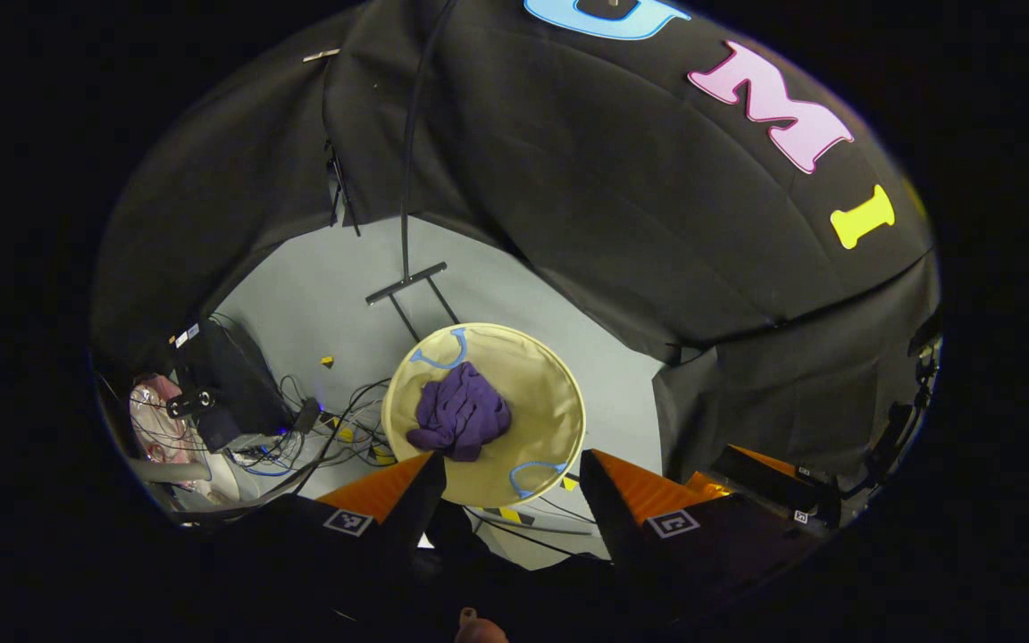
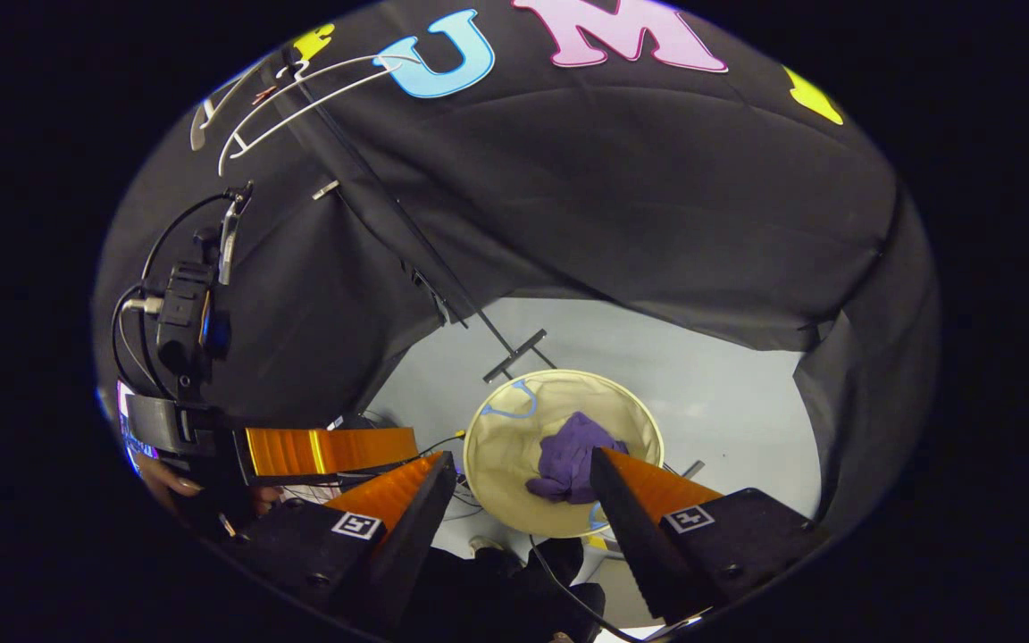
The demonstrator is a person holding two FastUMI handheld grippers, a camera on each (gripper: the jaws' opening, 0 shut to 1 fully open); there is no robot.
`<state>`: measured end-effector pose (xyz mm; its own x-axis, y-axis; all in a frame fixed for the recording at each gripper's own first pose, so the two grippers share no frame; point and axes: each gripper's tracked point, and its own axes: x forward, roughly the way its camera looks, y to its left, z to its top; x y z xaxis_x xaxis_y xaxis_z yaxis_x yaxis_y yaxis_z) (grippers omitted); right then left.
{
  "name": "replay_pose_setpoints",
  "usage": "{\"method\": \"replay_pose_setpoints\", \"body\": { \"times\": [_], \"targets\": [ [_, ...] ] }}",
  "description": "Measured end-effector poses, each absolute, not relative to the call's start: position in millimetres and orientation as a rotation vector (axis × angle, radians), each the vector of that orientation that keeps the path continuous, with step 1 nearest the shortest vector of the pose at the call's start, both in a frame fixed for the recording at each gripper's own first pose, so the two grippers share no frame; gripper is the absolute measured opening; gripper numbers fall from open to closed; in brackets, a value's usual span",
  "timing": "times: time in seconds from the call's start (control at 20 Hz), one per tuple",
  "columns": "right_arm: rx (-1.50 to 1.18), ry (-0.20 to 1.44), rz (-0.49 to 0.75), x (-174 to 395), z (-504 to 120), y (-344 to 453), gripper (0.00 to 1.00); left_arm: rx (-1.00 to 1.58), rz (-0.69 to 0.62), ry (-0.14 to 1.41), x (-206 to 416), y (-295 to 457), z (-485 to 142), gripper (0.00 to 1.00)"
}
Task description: Grasp the clothes on the hanger with both hands and then place them into the laundry hamper below.
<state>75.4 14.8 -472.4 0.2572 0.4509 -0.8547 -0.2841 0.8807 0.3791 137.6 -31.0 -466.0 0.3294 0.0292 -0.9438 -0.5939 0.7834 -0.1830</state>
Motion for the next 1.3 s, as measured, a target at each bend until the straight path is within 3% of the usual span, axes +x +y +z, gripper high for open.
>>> {"method": "replay_pose_setpoints", "body": {
  "times": [0.25,0.3,0.35,0.5,0.6,0.65,0.95,1.3],
  "targets": [
    [0.174,1.152,0.447,68.0,-448.9,22.8,0.99,-0.505,0.363,1.124,117.4,-25.0,-440.0,0.92],
    [0.189,1.14,0.436,65.8,-443.3,27.1,0.99,-0.496,0.352,1.114,110.2,-21.9,-431.7,0.95],
    [0.2,1.125,0.433,63.9,-437.3,32.3,0.99,-0.487,0.339,1.111,102.6,-17.6,-425.1,0.92],
    [0.219,1.037,0.411,65.7,-411.0,41.3,0.99,-0.432,0.311,1.01,92.8,3.9,-376.2,0.95],
    [0.218,0.95,0.383,72.2,-381.3,42.8,0.99,-0.374,0.29,0.89,90.8,24.1,-337.0,0.92],
    [0.217,0.903,0.377,76.2,-367.5,45.2,0.99,-0.341,0.285,0.833,84.6,38.5,-319.3,0.95],
    [0.254,0.512,0.366,85.4,-238.1,79.5,0.98,-0.2,0.199,0.562,52.9,62.0,-232.4,0.95],
    [0.146,0.211,0.331,33.2,-139.2,86.6,1.0,-0.112,-0.011,0.349,18.2,30.3,-138.8,0.94]
  ]
}}
